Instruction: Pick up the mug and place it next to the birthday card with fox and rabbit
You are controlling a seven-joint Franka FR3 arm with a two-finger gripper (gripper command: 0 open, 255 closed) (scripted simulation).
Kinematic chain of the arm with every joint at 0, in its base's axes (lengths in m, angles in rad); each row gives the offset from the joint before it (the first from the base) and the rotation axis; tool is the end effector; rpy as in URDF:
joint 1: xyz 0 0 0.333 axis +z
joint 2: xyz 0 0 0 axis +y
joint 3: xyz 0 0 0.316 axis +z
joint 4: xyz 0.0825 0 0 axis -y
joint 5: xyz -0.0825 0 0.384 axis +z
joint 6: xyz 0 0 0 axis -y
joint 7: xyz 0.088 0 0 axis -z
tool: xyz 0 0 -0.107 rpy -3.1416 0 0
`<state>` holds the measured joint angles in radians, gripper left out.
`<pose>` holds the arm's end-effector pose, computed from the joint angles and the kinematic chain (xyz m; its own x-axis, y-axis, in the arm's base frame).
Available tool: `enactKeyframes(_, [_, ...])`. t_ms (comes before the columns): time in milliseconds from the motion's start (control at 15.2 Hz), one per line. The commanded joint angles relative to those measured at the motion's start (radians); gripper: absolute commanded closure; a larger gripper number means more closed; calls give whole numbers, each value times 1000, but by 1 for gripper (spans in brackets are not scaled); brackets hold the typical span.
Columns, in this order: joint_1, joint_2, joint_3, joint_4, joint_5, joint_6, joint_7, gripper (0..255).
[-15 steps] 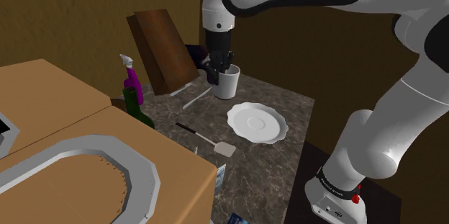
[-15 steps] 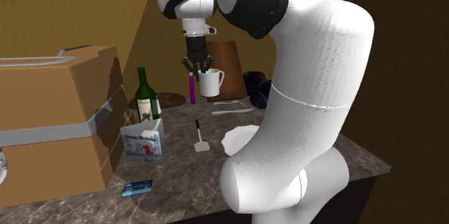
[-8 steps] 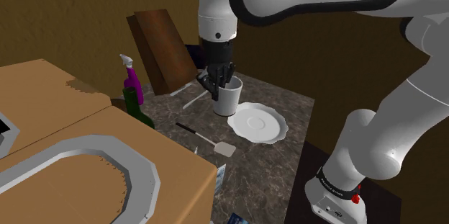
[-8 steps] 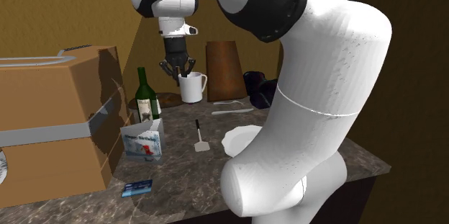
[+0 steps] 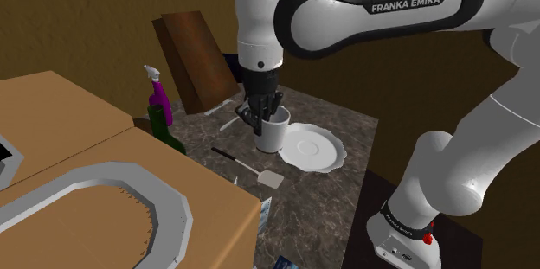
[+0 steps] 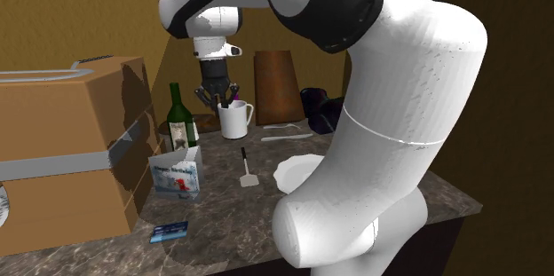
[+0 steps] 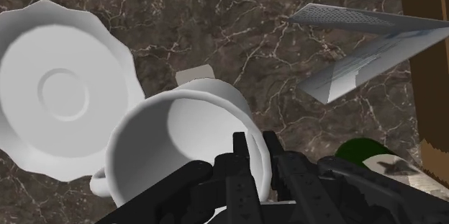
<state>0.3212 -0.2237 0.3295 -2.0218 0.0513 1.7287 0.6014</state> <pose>0.3773 0.3067 0.5340 0.9982 0.0269 -0.0538 0.0303 -0.9975 0.0636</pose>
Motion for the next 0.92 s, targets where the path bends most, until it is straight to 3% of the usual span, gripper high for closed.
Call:
enactKeyframes(0, [0, 1, 0, -28, 0, 29, -1, 255])
enactKeyframes(858, [3, 33, 11, -173, -5, 205, 8, 255])
